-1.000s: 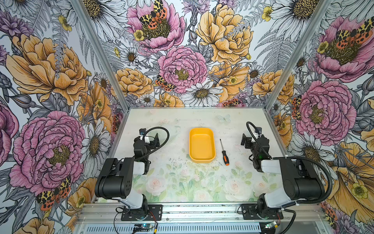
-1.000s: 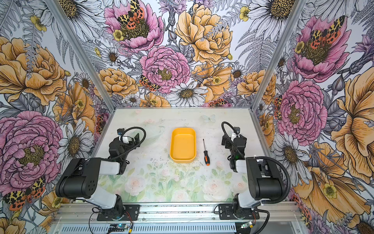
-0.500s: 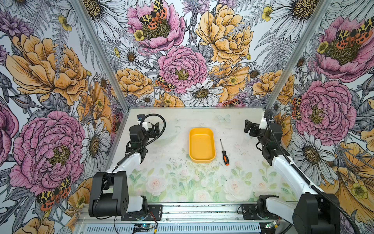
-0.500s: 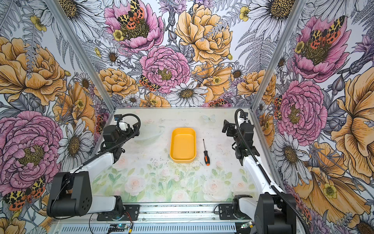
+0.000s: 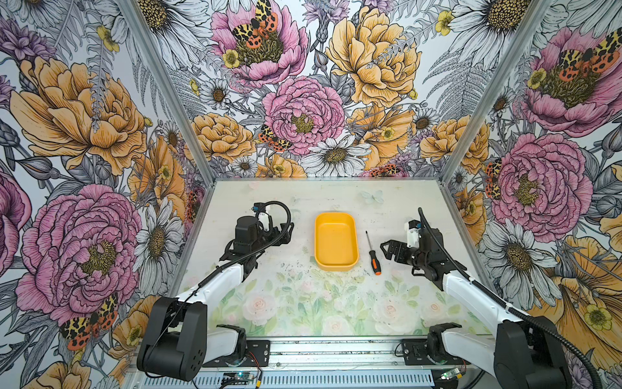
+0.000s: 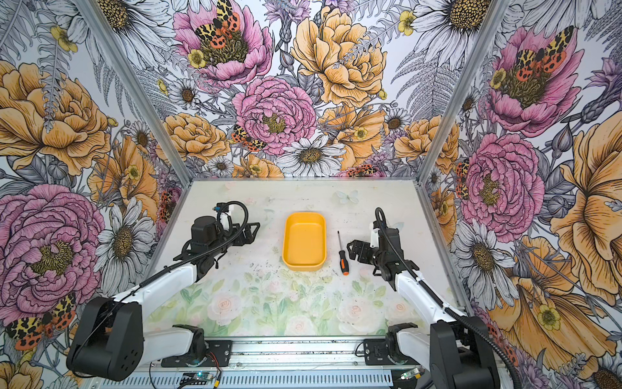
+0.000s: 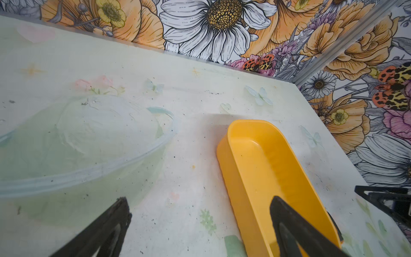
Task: Put the screwdriver in the bin
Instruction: Pick up the screwdriver from the center of the table.
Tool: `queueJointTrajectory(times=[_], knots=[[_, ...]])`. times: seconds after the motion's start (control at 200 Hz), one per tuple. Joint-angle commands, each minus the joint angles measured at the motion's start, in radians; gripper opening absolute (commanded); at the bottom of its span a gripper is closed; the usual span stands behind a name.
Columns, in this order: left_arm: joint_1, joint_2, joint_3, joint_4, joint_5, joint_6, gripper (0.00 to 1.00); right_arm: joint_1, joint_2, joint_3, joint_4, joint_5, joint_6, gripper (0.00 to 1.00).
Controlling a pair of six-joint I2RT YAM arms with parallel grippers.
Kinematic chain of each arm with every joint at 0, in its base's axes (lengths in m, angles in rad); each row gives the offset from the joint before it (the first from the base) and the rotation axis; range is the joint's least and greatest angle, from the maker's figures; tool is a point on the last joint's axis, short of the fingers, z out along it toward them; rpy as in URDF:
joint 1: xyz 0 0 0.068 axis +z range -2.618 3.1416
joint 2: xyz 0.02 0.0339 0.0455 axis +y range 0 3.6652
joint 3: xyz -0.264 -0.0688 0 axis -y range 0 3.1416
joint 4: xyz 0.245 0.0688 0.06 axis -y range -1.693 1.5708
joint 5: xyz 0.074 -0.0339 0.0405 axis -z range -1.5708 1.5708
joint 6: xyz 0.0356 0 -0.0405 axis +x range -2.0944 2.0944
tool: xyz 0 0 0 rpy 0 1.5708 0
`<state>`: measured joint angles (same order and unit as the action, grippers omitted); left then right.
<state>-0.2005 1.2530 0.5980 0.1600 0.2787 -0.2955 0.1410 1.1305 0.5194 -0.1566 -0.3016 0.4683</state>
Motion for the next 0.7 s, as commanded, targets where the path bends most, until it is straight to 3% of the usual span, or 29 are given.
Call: queueJointTrajectory(times=[0.0, 0.335, 0.696], knots=[[-0.013, -0.024, -0.033, -0.016, 0.02, -0.078, 0.99, 0.033, -0.018, -0.018, -0.013, -0.005, 0.025, 0.92], [-0.039, -0.077, -0.092, -0.054, 0.025, -0.114, 0.99, 0.168, 0.038, -0.005, -0.027, 0.143, 0.05, 0.9], [-0.035, -0.106, -0.132, -0.029, 0.033, -0.132, 0.99, 0.225, 0.127, 0.049, -0.026, 0.235, 0.064, 0.86]])
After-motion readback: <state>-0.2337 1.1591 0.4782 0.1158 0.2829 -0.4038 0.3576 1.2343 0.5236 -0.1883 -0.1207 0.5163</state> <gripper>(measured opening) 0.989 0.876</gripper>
